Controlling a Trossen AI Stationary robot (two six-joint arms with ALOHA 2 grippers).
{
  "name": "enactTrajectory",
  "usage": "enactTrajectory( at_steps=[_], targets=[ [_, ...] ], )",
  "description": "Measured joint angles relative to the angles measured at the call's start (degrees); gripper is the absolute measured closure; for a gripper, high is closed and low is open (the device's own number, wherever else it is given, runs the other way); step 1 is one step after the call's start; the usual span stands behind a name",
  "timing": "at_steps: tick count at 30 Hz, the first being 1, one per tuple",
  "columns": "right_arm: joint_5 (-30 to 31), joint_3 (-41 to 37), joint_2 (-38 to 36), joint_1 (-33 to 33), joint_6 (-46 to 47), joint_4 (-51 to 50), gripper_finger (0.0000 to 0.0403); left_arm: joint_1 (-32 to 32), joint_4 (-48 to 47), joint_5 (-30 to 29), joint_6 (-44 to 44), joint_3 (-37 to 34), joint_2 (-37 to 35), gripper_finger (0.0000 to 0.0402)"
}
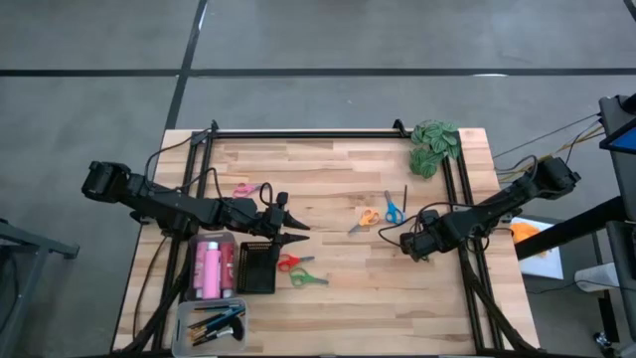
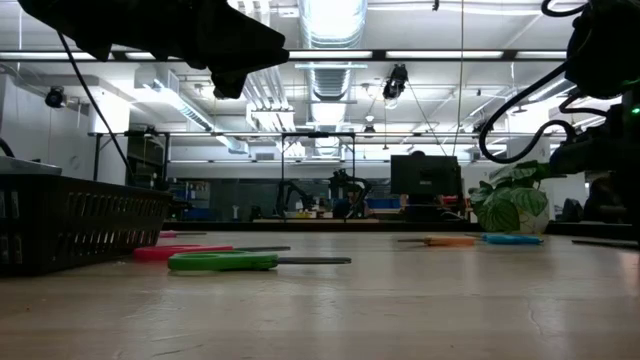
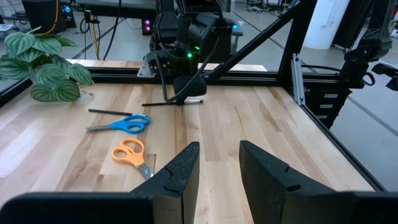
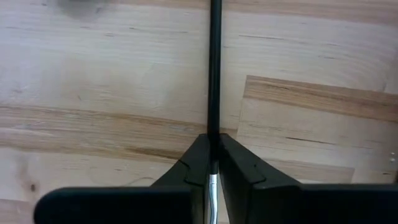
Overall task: Pick & Place Paint Supplies
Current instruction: Put the silver paint brush into the transparent bin
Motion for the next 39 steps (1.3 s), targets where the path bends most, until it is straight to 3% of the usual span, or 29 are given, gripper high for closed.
enactTrajectory(
  at_steps=[11, 18, 23, 28, 32, 36, 39],
  targets=[
    [0.2, 2.0, 0.3, 0.0, -1.5, -2.6, 0.0383, 0.0, 0.0, 0.0, 0.0, 0.0, 0.0, 0.0288],
    [3.0, 7.2, 0.3, 0.0, -5.7, -7.0, 0.0383, 0.0, -0.1, 0.0, 0.0, 0.0, 0.0, 0.0288],
    [8.3, 12.1, 0.2, 0.0, -10.4, -6.9, 0.0383, 0.0, -0.3, 0.0, 0.0, 0.0, 0.0, 0.0288],
    [18.2, 18.3, 0.2, 1.2, -18.7, -6.5, 0.0383, 0.0, -0.4, 0.0, 0.0, 0.0, 0.0, 0.0288],
    [30.3, 22.9, 0.2, 4.2, -28.0, -3.9, 0.0383, 0.0, -0.5, 0.0, 0.0, 0.0, 0.0, 0.0288],
    [44.5, 24.2, 0.2, 8.8, -43.1, 7.1, 0.0383, 0.0, -0.5, 0.0, 0.0, 0.0, 0.0, 0.0288],
    [49.0, 23.0, 0.2, 11.3, -56.7, 19.7, 0.0383, 0.0, -0.5, 0.0, 0.0, 0.0, 0.0, 0.0288]
  ],
)
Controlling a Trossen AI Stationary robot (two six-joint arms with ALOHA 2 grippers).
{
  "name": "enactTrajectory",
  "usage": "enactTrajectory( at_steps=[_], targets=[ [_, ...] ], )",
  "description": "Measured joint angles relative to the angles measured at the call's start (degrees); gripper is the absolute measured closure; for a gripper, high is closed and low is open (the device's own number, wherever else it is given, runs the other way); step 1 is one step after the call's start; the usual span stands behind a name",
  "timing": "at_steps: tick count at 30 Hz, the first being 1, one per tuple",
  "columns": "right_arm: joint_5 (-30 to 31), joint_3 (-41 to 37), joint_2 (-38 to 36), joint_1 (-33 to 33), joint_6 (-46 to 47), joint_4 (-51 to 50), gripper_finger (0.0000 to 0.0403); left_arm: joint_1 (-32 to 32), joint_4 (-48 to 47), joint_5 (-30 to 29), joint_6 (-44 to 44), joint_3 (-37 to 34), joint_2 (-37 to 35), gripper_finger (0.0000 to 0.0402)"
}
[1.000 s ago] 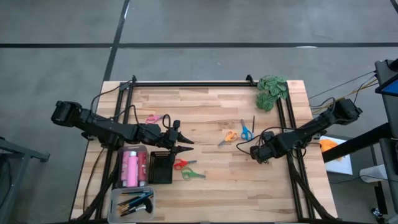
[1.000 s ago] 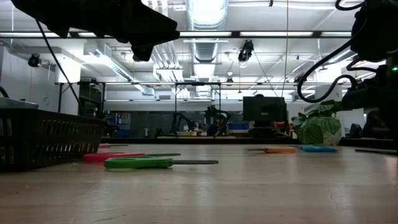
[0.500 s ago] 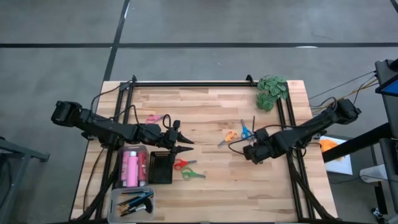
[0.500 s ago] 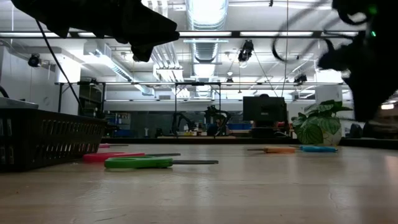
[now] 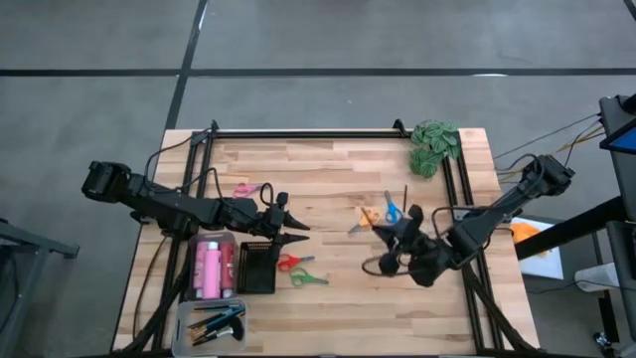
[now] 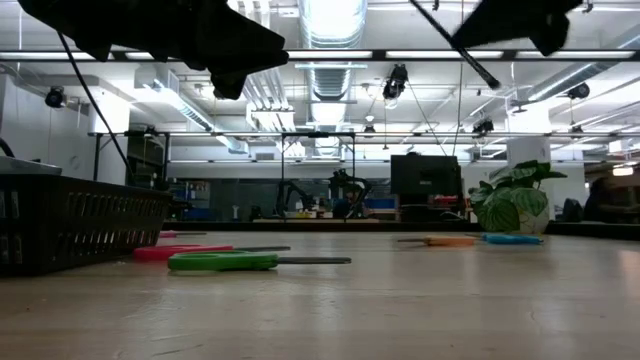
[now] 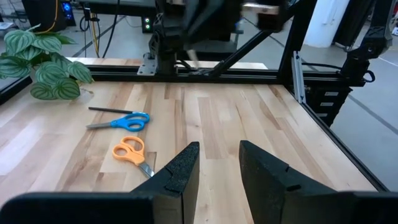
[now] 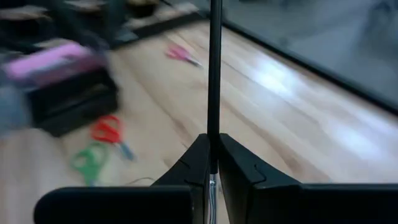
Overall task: Pick & Place Paint Supplies
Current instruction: Put the silver paint brush into the transparent bin
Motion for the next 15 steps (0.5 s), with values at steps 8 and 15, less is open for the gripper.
enactTrajectory(
  at_steps=[8, 15],
  targets=[
    [-0.5, -9.4, 0.2, 1.5, -35.1, 39.8, 0.0383, 0.0, 0.1, 0.0, 0.2, 0.0, 0.0, 0.0288],
    [-8.4, -16.3, 5.7, -1.1, -48.0, 65.8, 0.0383, 0.0, 0.6, 0.0, 0.2, 0.0, 0.0, 0.0288]
  ],
)
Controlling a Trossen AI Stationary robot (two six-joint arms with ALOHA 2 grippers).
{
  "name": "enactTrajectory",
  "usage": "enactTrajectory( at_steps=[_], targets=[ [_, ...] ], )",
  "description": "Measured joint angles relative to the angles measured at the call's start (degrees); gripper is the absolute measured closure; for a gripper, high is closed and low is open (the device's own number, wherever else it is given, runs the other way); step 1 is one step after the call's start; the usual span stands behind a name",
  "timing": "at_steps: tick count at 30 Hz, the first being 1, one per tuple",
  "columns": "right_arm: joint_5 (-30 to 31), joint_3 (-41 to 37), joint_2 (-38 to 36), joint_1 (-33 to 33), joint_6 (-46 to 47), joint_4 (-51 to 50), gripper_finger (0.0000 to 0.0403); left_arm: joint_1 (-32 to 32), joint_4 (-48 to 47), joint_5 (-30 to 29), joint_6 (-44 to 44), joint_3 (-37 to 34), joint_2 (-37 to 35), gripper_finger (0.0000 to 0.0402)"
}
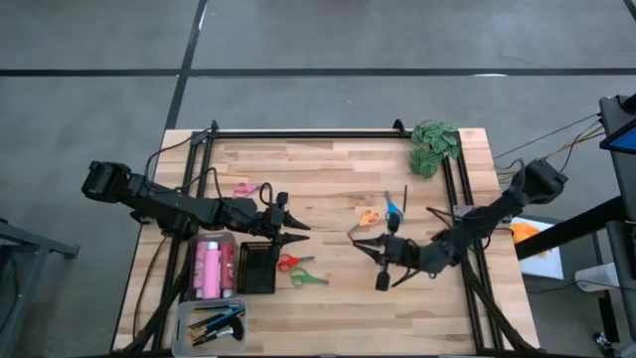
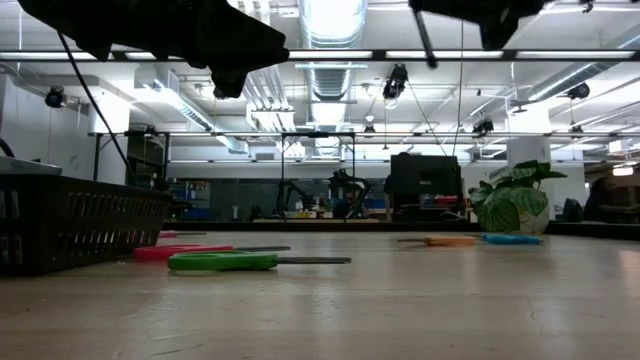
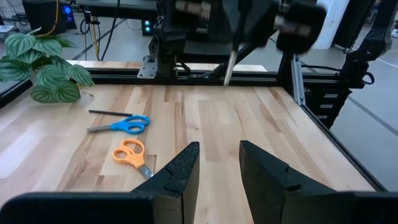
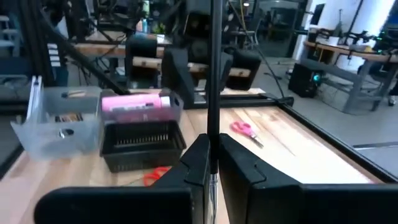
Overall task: Pick & Place Paint Supplies
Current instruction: Put the silver paint brush into the transparent bin
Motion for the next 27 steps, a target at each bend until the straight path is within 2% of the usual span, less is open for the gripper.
enactTrajectory(
  at_steps=[7, 15, 22, 27],
  targets=[
    [-1.2, 1.4, 9.5, -4.1, 0.1, 6.3, 0.0383, 0.0, 0.2, 0.0, 0.0, 0.0, 0.0, 0.0288],
    [-2.0, 9.3, 18.4, -6.5, -5.6, 8.3, 0.0383, 0.0, 0.5, 0.0, 0.0, 0.0, 0.0, 0.0288],
    [-2.0, 13.3, 21.6, -7.8, -6.1, 8.4, 0.0383, 0.0, 0.5, 0.0, 0.0, 0.0, 0.0, 0.0288],
    [-5.8, 14.0, 21.7, -8.9, -4.3, 8.0, 0.0383, 0.0, 0.5, 0.0, 0.0, 0.0, 0.0, 0.0288]
  ],
)
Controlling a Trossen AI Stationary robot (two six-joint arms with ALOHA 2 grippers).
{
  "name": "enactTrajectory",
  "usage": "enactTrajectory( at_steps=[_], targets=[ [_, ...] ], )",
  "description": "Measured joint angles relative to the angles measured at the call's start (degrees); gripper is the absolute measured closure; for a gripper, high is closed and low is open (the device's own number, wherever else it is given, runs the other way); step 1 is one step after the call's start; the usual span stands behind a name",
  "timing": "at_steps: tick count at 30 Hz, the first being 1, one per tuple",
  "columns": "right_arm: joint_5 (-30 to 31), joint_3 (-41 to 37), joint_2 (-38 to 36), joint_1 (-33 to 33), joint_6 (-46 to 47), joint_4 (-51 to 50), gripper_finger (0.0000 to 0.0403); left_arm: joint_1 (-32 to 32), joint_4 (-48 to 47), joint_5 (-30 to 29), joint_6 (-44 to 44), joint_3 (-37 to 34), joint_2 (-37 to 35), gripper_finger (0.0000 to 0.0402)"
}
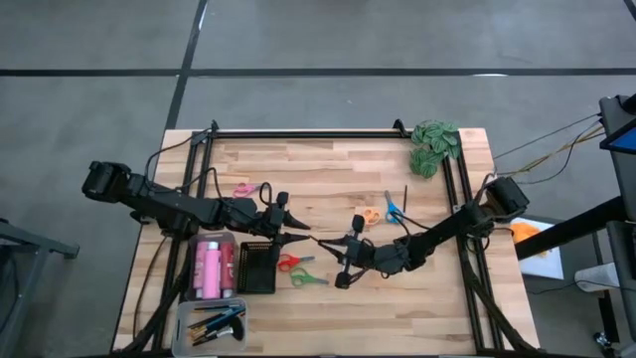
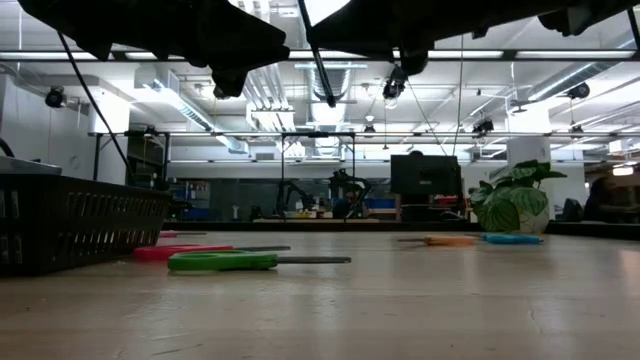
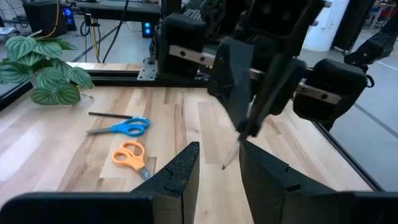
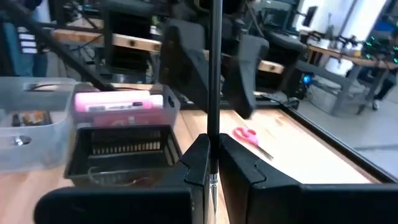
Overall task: Pick & Place Paint Supplies
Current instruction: Put the silver paint brush into the transparent bin
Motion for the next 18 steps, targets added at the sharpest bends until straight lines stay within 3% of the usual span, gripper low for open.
enactTrajectory(
  at_steps=[4, 9, 18],
  targets=[
    [-0.9, 0.0, 0.0, -1.3, 1.5, -0.3, 0.0383, 0.0, 0.1, 0.0, 0.0, 0.0, 0.0, 0.0288],
    [-7.7, -0.1, 0.0, -3.3, 5.1, -1.5, 0.0383, 0.0, 0.1, 0.0, 0.0, 0.0, 0.0, 0.0288],
    [-8.2, -0.1, 0.0, -5.0, 7.3, -2.6, 0.0383, 0.0, 0.1, 0.0, 0.0, 0.0, 0.0, 0.0288]
  ],
)
